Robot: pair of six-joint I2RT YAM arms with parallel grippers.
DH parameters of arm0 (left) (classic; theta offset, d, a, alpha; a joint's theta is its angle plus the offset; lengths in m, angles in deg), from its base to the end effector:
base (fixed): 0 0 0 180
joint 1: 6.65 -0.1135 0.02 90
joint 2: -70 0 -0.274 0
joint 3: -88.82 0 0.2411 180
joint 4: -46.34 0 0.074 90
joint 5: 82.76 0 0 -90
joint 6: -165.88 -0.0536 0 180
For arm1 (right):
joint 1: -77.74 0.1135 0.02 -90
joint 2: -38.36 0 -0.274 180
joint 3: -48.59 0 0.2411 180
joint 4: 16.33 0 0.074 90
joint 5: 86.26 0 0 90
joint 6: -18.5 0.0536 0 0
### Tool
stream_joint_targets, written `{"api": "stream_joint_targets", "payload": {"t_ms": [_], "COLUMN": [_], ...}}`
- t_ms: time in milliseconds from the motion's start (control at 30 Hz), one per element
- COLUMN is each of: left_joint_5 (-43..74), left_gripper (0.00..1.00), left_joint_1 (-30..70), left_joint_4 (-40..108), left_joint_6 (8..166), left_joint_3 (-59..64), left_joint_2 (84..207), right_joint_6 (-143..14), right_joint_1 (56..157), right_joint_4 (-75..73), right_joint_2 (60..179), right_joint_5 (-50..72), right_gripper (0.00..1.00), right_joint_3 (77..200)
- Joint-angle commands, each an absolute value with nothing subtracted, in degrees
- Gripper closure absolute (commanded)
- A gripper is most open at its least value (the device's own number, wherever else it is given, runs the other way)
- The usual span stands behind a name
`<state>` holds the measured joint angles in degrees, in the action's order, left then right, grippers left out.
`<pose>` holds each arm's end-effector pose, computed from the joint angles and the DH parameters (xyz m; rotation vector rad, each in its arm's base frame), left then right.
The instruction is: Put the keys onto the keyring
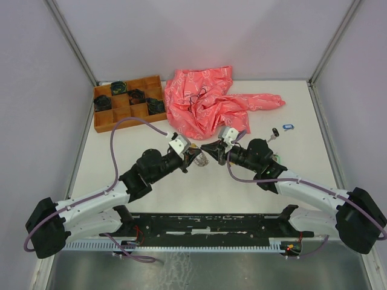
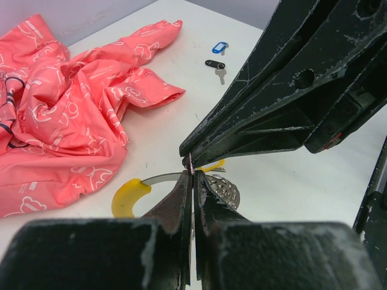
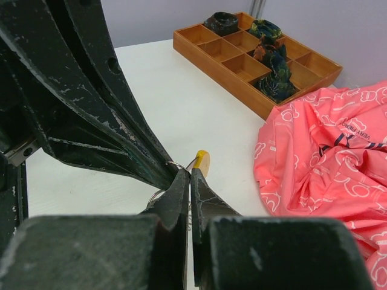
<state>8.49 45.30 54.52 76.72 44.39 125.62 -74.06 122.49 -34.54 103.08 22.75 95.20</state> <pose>0.1403 -0.1812 0.2861 0.7372 1.5016 -0.7219 0.1701 0.1932 0.2865 -0.8929 1.3657 0.8316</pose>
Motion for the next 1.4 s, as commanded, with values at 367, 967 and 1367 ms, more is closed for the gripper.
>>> {"api": "stream_joint_targets", "payload": {"t_ms": [367,967,1367], "left_joint_5": [9.46,9.28,9.38], "left_gripper": [0.77,0.92,0.97], "left_joint_1": [45.98,45.92,46.01], "left_joint_4": [55.75,51.40,51.42], "left_joint_6": [78.21,74.93,73.13], "left_joint_3": [42.76,41.29,41.37], "left_joint_2": [126.43,126.15,125.81], "right_joint_6": [-77.49,-79.67,-79.62], "right_joint_1": [122.87,123.18,123.45], "right_joint_4": [-33.05,-30.70,-26.57], "right_joint_2": [100.73,100.30,99.71], "right_joint_5": [25.81,26.54,26.13], "right_gripper": [0.99,0.99,0.88], "right_joint_3": [97.70,99.20,100.36]}}
